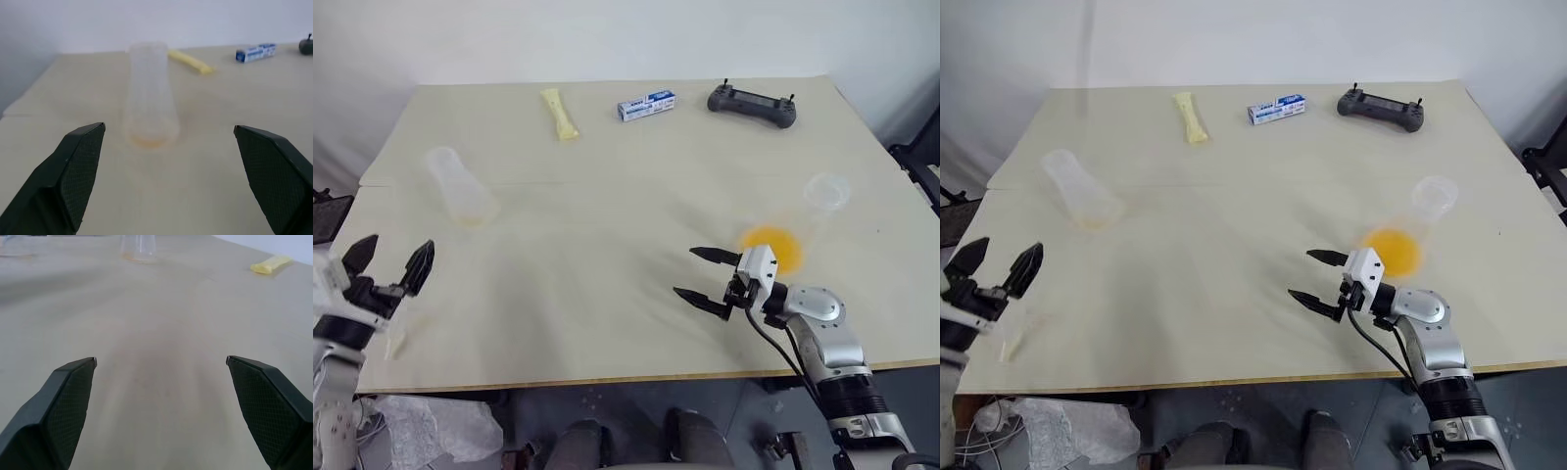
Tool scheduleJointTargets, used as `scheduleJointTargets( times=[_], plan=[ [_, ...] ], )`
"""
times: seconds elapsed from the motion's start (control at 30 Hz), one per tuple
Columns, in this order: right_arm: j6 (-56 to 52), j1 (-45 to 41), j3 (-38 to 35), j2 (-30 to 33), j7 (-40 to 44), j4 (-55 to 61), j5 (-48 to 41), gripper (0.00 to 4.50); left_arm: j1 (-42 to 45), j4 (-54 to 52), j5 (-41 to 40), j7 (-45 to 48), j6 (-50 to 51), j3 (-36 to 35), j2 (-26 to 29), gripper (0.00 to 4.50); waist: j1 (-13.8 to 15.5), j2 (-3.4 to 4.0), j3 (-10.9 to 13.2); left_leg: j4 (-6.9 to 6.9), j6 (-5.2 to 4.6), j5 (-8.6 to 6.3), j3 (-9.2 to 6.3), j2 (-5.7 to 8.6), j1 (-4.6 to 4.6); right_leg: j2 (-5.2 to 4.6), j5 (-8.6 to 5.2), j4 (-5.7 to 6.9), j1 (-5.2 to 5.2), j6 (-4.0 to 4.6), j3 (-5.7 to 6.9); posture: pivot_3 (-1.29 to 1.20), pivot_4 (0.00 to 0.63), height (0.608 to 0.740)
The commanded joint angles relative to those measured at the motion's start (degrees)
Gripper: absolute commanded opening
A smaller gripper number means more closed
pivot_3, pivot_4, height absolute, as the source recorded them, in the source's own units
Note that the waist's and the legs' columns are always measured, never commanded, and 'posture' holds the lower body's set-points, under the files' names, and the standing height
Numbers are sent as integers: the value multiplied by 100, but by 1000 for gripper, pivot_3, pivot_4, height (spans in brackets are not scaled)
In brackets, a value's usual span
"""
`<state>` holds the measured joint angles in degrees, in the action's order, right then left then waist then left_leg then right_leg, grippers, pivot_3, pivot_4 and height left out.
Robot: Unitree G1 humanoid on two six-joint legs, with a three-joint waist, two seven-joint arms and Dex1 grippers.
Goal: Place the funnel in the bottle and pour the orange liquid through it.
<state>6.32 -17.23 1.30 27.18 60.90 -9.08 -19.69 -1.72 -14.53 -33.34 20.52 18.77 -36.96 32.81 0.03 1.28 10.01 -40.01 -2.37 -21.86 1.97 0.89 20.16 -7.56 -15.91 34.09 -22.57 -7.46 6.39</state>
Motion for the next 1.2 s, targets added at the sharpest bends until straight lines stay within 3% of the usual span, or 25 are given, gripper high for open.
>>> scheduleJointTargets(
  times=[0.03, 0.23, 0.43, 0.6, 0.87, 0.97, 1.1, 1.2],
  plan=[
    [-85, 21, -128, -44, -126, 467, -190, 4454, 666, 774, 430, -122, -137, 272, 247, 4500, -13, 0, 0, 0, 0, 0, 3, 0, 0, 3, 0, 0, -2, 0, 11, 0, 150, 740],
    [-233, 60, -214, -4, -341, 788, -212, 4454, 2026, 2420, 990, 145, -710, 824, 449, 4500, -13, -3, 1, 0, 0, 0, 9, 4, -1, 3, 2, 5, -4, -3, 43, 0, 150, 740],
    [-411, 325, -361, 33, -653, 1277, -244, 4454, 3901, 5045, 1607, 504, -1793, 1455, 501, 4500, 52, -17, 7, -6, -2, 2, 9, 11, 4, 2, 4, 8, -3, -7, 59, 0, 150, 740],
    [-488, 500, -450, 119, -788, 1544, -237, 4454, 4688, 6222, 1857, 749, -2343, 1732, 434, 4500, -5, -33, 17, -2, -3, 2, 13, 19, 4, -1, 9, 8, -5, -18, 64, 0, 150, 740],
    [-601, 650, -540, 196, -974, 1835, -241, 4454, 5270, 7235, 2050, 825, -2856, 1871, 383, 4500, -8, -51, 27, -3, -4, 3, 14, 15, 6, -1, 10, 8, -6, -20, 67, 0, 150, 740],
    [-636, 723, -564, 219, -1010, 1919, -236, 4500, 5408, 7454, 2085, 781, -2950, 1873, 394, 3922, 16, -60, 33, -4, -7, 5, 13, 19, 7, -4, 12, 9, -6, -22, 67, 0, 150, 740],
    [-636, 751, -576, 238, -1039, 1944, -228, 4500, 5492, 7590, 2106, 833, -2975, 1903, 436, 2674, 18, -62, 34, -7, -12, 7, 12, 22, 8, -10, 15, 9, -5, -27, 65, 0, 150, 740],
    [-618, 753, -574, 244, -1058, 1942, -217, 4500, 5552, 7602, 2101, 953, -2929, 1926, 492, 2599, 23, -62, 34, -6, -12, 7, 11, 22, 9, -10, 15, 10, -5, -27, 65, 0, 150, 740]
  ],
)
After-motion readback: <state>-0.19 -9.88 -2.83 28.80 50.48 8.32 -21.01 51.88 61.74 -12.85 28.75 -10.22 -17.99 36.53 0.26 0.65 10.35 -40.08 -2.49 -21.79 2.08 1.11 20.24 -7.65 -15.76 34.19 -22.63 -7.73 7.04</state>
